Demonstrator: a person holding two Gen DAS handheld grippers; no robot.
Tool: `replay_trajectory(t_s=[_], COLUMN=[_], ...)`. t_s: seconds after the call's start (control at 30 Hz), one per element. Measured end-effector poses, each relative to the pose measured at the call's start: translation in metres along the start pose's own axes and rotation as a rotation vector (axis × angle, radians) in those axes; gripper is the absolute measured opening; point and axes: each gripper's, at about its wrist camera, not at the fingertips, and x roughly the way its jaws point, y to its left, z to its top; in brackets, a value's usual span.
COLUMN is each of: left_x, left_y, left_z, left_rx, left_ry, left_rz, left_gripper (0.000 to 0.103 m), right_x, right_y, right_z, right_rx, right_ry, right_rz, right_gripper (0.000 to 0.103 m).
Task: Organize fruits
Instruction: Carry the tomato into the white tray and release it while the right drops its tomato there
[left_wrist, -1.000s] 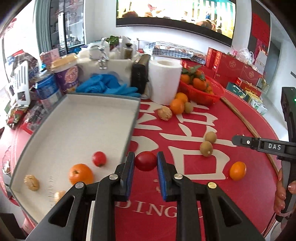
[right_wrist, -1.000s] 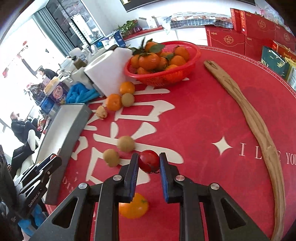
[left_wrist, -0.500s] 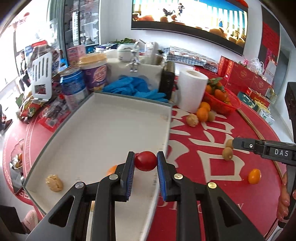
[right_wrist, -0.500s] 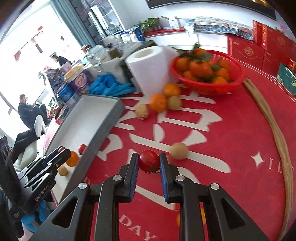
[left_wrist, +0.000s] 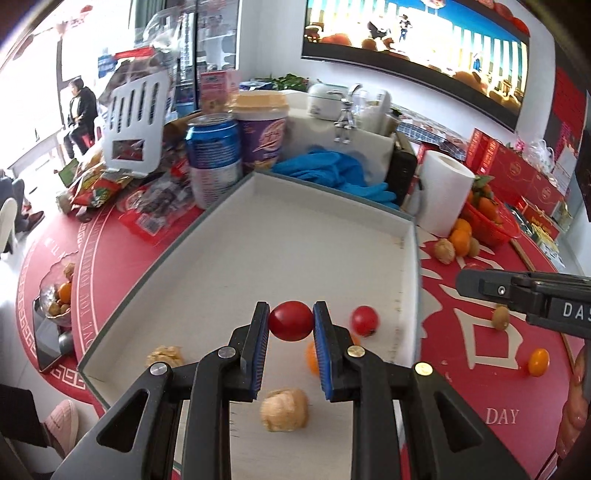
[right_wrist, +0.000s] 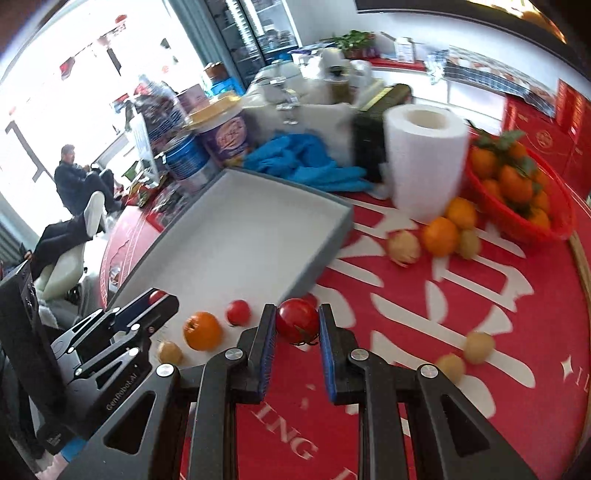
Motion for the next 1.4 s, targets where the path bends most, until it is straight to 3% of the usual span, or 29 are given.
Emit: replay_trajectory(t_s=[0.47, 0.97, 1.4], left_x=[0.011, 0.025, 0.023], left_y=[0.019, 0.017, 0.010], left_z=[-0.004, -0.022, -0.026], left_rx=[-0.024, -0.007, 0.013], left_ry=[0.020, 0.074, 0.068], left_rz=[0.019, 0.016, 0.009], left_gripper=[0.026, 0.026, 0.026], right_x=[0.034, 0.059, 0.070], right_y=[0.046, 0.052, 0.054], right_z=[0.014, 0.015, 0.010], right_rx=[-0.072, -0.072, -0.083], right_ry=[0.041, 0.085, 0.117], right_rz=[0.010, 0.004, -0.002], right_gripper=[0.023, 0.023, 0.023])
